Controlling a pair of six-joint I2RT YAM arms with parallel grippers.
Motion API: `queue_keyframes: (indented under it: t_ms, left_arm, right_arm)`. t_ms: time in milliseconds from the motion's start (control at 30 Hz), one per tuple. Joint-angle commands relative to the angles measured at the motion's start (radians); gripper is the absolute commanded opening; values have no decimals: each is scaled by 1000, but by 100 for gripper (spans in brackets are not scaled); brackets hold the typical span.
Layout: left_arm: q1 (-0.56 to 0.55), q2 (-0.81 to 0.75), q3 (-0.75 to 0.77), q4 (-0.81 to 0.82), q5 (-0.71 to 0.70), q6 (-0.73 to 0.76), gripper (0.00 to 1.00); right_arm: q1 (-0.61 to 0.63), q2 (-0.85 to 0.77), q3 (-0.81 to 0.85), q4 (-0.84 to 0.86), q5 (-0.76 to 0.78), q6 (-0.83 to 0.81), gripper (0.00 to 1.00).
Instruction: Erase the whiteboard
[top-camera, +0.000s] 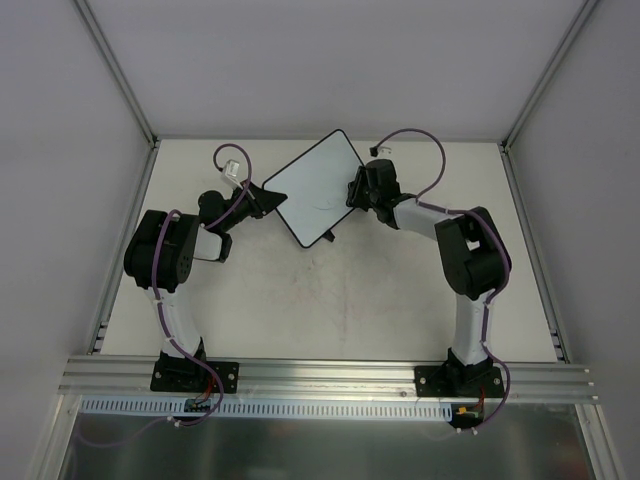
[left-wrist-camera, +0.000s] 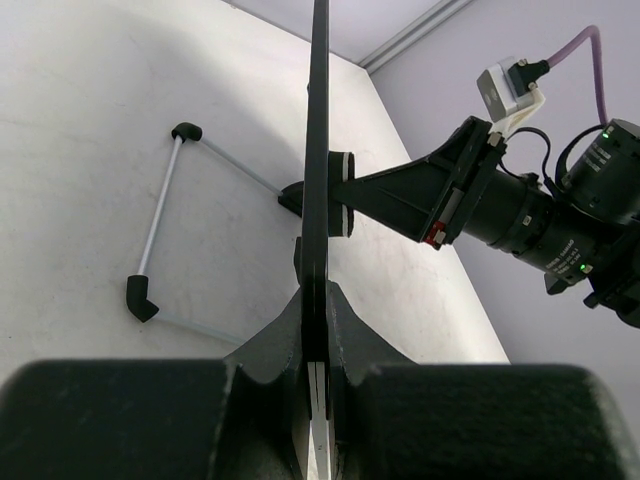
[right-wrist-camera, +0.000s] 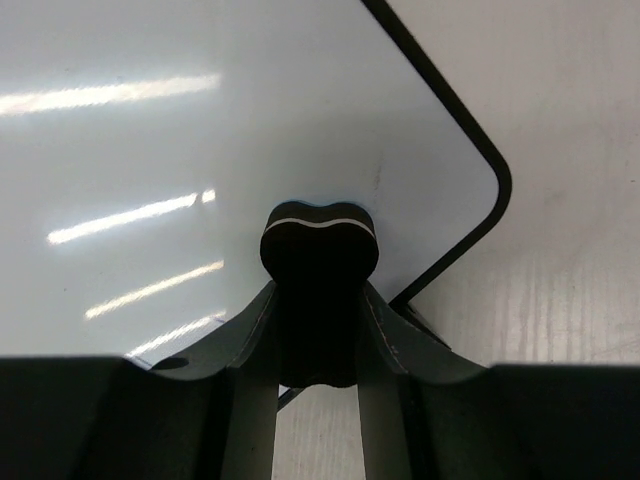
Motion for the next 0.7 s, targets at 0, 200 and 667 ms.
queue_keyframes:
  t_ms: [0,200,667]
  left_arm:
    - [-15,-12,-4,352,47,49,0]
    - [-15,-12,-7,352,50,49,0]
    - [-18,-17,-9,352,51,45,0]
  right_arm:
    - [111,0,-16,65,-148,-59,0]
    - [158,-3,-21,102,-207,-119,0]
    - [241,29,93,-64,-348,-341,0]
